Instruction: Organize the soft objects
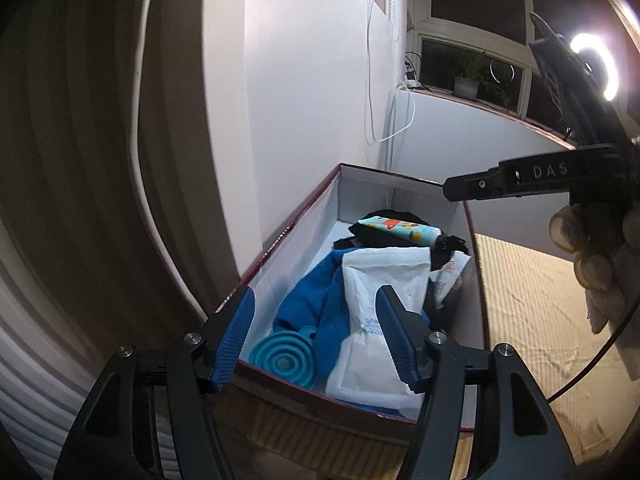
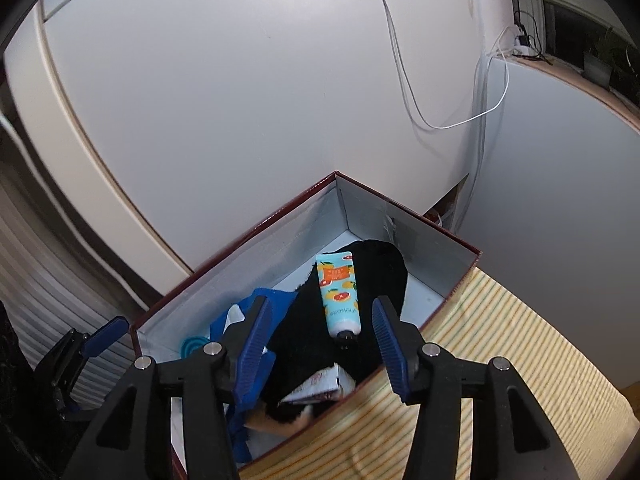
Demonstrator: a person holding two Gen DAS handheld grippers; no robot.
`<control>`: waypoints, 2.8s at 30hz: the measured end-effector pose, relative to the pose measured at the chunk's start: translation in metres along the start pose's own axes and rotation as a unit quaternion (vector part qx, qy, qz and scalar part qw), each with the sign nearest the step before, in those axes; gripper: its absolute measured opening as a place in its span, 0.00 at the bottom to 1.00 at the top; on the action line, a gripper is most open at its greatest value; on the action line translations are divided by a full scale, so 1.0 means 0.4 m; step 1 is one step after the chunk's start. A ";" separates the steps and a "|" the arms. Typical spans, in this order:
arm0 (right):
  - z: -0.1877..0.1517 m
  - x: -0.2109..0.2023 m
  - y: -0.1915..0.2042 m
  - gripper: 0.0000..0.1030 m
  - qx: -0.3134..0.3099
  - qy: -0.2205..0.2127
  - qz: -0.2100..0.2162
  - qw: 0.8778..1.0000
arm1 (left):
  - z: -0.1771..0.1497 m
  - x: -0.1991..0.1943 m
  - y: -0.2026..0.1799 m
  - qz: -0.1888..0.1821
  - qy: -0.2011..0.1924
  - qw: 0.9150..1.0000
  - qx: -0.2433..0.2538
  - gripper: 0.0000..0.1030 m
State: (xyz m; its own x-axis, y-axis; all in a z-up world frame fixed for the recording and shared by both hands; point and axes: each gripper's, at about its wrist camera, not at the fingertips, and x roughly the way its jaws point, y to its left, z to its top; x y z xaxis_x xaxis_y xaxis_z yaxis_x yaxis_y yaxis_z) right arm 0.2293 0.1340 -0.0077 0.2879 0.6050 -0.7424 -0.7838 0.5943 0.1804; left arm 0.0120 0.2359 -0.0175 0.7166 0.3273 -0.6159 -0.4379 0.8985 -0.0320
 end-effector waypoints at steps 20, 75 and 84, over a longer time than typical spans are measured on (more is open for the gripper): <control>-0.163 -0.191 0.049 0.62 -0.040 -0.060 -0.024 0.997 | -0.044 -0.167 -0.046 -0.032 -0.028 0.999 -0.022 0.65; -0.574 -0.399 0.143 0.82 -0.042 -0.150 -0.111 0.981 | -0.188 -0.324 -0.102 -0.020 -0.035 0.999 -0.033 0.79; -0.578 -0.401 0.127 0.82 -0.032 -0.150 -0.113 0.982 | -0.189 -0.325 -0.107 -0.020 -0.034 0.999 -0.031 0.79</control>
State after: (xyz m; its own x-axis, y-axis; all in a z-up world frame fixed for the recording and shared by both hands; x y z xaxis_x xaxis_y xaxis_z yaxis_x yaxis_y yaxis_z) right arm 0.0161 -0.0553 -0.0288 0.6002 0.5958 -0.5336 -0.7110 0.7030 -0.0149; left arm -0.1035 0.1327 0.0043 0.7688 0.3123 -0.5581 -0.4391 0.8922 -0.1056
